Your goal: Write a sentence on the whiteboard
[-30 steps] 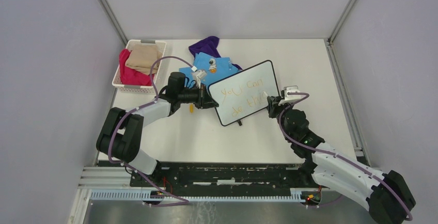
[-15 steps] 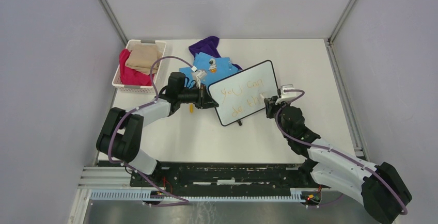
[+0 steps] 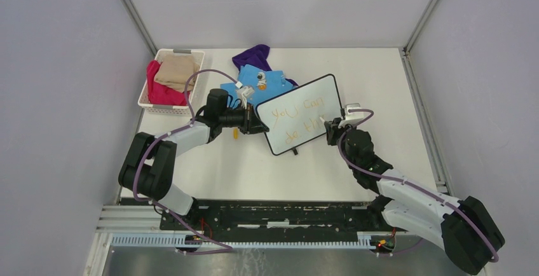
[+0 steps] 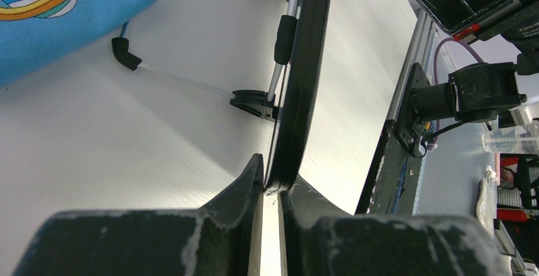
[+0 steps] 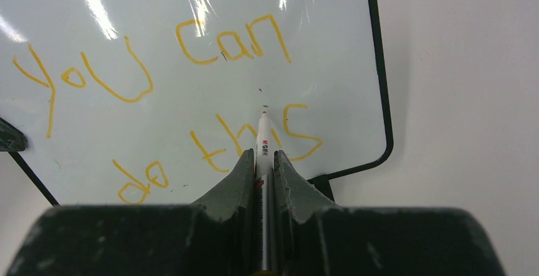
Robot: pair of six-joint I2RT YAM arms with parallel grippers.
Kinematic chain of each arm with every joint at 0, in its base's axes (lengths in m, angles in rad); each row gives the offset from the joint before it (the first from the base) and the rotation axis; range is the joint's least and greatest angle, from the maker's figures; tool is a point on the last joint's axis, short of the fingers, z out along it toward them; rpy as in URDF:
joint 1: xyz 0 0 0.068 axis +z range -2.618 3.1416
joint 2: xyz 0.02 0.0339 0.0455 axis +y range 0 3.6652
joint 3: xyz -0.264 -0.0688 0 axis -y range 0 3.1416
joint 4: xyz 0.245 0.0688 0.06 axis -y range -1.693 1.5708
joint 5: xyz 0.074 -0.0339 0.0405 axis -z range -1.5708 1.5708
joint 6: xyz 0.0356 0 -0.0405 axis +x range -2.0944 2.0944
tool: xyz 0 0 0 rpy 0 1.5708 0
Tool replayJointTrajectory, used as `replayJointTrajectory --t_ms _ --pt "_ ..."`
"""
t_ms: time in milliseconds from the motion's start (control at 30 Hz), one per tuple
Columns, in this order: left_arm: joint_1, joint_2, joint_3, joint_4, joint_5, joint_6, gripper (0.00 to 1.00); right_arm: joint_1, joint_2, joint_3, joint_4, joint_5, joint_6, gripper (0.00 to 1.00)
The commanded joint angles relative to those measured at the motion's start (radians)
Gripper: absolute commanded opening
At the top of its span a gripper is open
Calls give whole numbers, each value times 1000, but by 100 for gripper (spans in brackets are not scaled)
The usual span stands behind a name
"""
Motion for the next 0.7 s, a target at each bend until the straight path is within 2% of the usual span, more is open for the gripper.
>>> replayJointTrajectory --t_ms 0,667 --pt "-2 37 -1 -100 -82 49 2 -9 10 17 82 -5 12 0" --pt "-2 36 0 -102 -82 51 2 -24 41 2 93 -18 21 0"
